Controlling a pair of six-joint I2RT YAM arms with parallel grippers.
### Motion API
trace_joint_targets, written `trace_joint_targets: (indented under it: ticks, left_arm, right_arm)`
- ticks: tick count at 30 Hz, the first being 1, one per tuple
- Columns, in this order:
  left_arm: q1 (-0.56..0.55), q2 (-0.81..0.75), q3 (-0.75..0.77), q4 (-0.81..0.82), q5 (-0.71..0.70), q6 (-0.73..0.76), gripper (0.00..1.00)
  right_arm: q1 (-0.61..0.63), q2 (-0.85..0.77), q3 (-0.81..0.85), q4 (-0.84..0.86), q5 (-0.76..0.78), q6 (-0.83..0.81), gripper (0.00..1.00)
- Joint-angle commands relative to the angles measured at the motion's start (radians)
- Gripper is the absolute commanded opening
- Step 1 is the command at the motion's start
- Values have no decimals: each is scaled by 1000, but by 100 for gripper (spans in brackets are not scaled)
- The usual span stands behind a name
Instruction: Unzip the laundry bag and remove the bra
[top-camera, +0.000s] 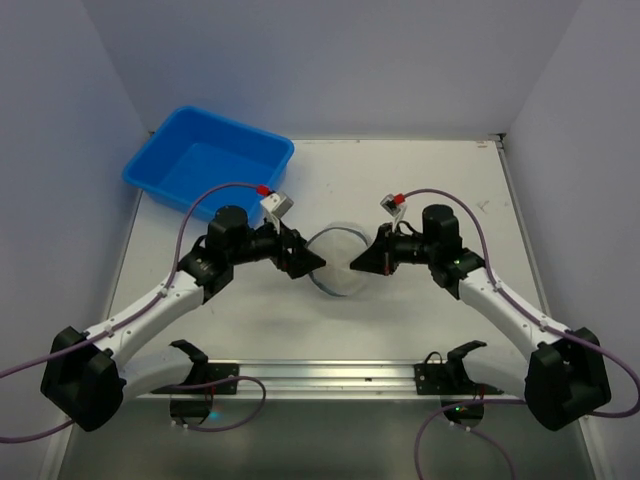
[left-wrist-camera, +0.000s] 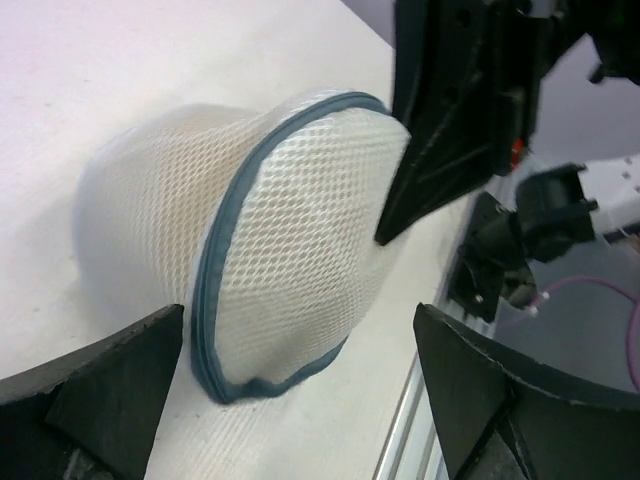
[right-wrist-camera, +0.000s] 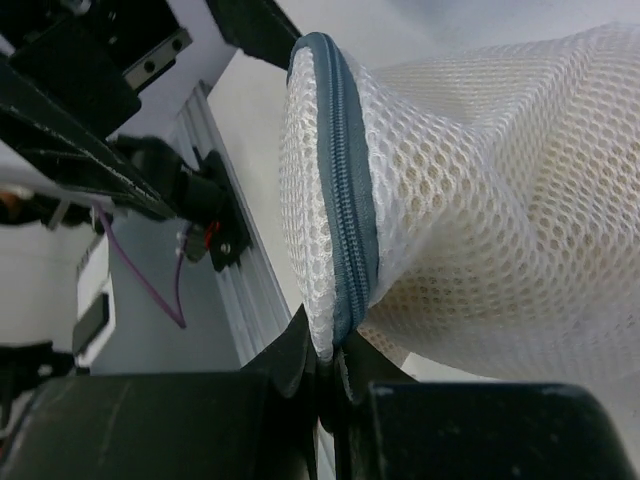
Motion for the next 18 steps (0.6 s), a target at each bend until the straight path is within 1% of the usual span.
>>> trace_joint_targets:
  ticks: [1, 2, 3, 4, 5, 6, 7, 8, 9, 10, 11, 12, 13, 14, 15, 17, 18]
  left_arm:
    - [9, -30, 47, -5, -192, -140, 100]
    - [9, -49, 43, -6, -227, -222, 100]
    - [8, -56, 37, -15, -263, -253, 100]
    - [9, -64, 30, -41, -315, -285, 100]
    - [8, -82, 21, -57, -344, -375, 100]
    - [8, -95, -15, -64, -382, -420, 100]
    - [5, -105, -41, -43, -389, -469, 100]
    - [-11, -133, -72, -22, -399, -572, 100]
    - [-31, -147, -144, 7, -416, -615, 100]
    - [-52, -161, -179, 93, -450, -654, 100]
    - [-110, -179, -206, 127, -476, -722, 100]
    - [-147, -182, -253, 191, -545, -746, 100]
    - [-179, -181, -270, 220, -577, -767, 100]
    - [-237, -166, -284, 251, -597, -808, 100]
    - [-256, -155, -307, 318, -614, -824, 100]
    - [-291, -118, -321, 368, -622, -865, 100]
    - [-302, -107, -327, 414, -655, -872, 100]
  right_arm:
    - [-3, -48, -12, 64, 153, 234, 0]
    - [-5, -59, -18, 81, 187, 286, 0]
    - [-3, -70, -24, 83, 260, 381, 0]
    - [-3, -81, -35, 87, 291, 421, 0]
    - [-3, -104, -41, 92, 323, 464, 0]
    - [-2, -115, -49, 101, 389, 538, 0]
    - [6, -124, -63, 115, 416, 564, 0]
    - [9, -133, -64, 109, 451, 593, 0]
    - [14, -132, -67, 110, 481, 642, 0]
    - [18, -130, -78, 116, 523, 667, 0]
    - [20, -128, -89, 127, 543, 696, 0]
    - [24, -124, -102, 144, 557, 746, 0]
    - [28, -121, -128, 184, 574, 767, 0]
    - [32, -113, -139, 196, 581, 808, 0]
    - [37, -109, -148, 211, 588, 820, 0]
    - [57, -104, -168, 236, 615, 836, 0]
    - [67, -107, -173, 239, 627, 854, 0]
